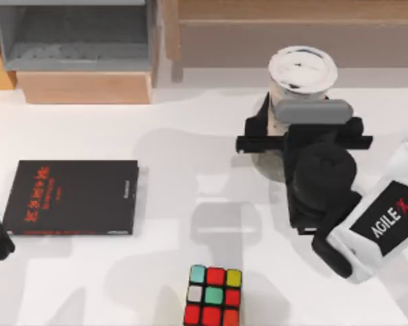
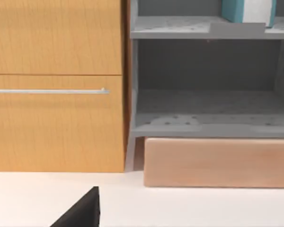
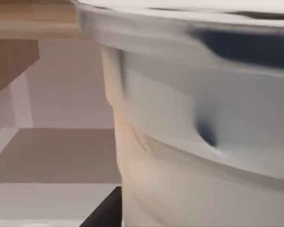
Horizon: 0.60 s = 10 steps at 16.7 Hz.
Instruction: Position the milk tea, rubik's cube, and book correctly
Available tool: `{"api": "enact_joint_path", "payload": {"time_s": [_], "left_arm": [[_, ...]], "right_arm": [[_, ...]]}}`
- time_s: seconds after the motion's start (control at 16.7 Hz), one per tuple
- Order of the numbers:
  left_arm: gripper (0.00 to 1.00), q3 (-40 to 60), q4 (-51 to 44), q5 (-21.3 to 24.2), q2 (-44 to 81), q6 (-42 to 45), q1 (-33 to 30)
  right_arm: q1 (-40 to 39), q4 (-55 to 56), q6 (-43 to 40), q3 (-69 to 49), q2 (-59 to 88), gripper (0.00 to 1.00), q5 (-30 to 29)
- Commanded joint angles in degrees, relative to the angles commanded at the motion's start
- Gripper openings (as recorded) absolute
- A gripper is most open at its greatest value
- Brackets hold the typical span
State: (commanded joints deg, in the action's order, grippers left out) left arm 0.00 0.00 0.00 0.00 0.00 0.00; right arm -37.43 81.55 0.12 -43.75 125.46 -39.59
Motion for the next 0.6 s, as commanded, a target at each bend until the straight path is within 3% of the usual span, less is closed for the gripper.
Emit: {"api": "enact_joint_path", "payload": {"time_s": [0.12, 0.6], "left_arm": [[1.00, 0.0, 0.0, 0.0, 0.0, 0.0, 0.0], [1.00, 0.0, 0.0, 0.0, 0.0, 0.0, 0.0]], "right_arm": [[0.0, 0.0, 0.0, 0.0, 0.0, 0.00, 0.0], [0.0, 0.0, 0.0, 0.0, 0.0, 0.60, 0.0]]}}
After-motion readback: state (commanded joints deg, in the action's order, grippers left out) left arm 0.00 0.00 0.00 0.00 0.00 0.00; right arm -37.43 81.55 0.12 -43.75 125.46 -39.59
